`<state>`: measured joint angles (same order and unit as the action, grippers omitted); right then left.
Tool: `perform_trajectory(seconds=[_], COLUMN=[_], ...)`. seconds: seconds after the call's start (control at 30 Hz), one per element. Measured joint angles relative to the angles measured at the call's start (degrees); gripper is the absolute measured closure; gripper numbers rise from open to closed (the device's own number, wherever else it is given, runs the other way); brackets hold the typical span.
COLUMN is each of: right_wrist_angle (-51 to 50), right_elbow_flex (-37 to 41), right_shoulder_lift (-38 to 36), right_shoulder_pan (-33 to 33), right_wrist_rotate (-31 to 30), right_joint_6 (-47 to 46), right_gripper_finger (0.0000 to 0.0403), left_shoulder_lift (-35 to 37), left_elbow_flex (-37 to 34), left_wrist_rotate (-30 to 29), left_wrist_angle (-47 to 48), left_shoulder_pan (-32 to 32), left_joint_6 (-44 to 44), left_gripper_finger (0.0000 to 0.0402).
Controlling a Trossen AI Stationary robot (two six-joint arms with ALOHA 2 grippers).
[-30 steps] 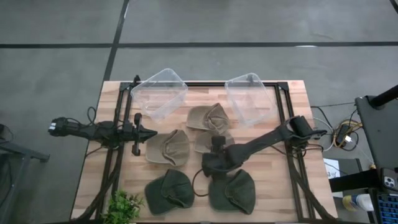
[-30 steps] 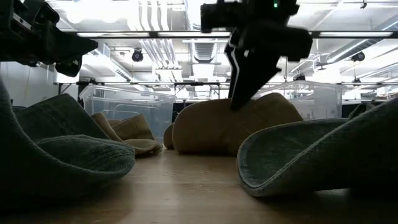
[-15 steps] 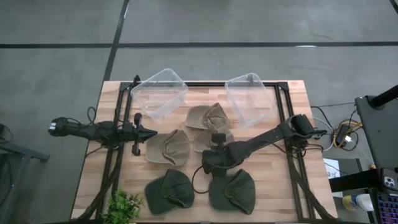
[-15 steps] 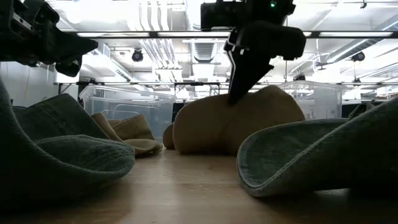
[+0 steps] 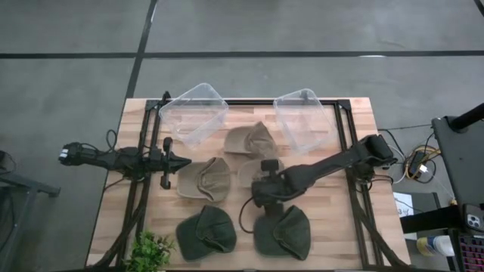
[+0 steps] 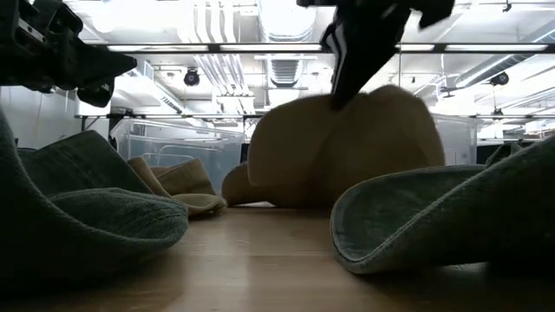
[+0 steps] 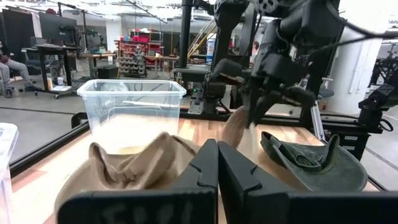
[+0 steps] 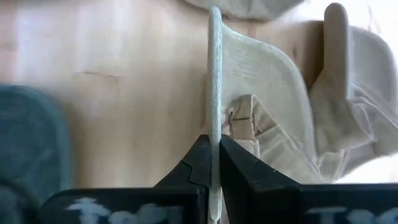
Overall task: Pick & Place hat
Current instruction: Put the bottom right brown cap into the right transparent bin
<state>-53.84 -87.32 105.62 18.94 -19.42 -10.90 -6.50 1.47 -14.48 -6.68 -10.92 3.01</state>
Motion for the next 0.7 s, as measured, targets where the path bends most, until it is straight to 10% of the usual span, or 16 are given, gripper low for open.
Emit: perform_trajectory(seconds=[0.7], right_wrist_angle=[-1.5], right_elbow_flex=[-0.4], right_shoulder_lift=[-10.9], right_shoulder_pan=[1.4], right_wrist_rotate=[-0.2], right_joint_6=[1.0], right_gripper_finger=[0.0389], left_shoulder_lift=[0.0], left_elbow_flex=[0.0], left_wrist_rotate=[-0.5], left_wrist_angle=[-0.4], left_shoulder_pan=[0.0], left_joint_6=[0.0], left_gripper_finger=[0.0399])
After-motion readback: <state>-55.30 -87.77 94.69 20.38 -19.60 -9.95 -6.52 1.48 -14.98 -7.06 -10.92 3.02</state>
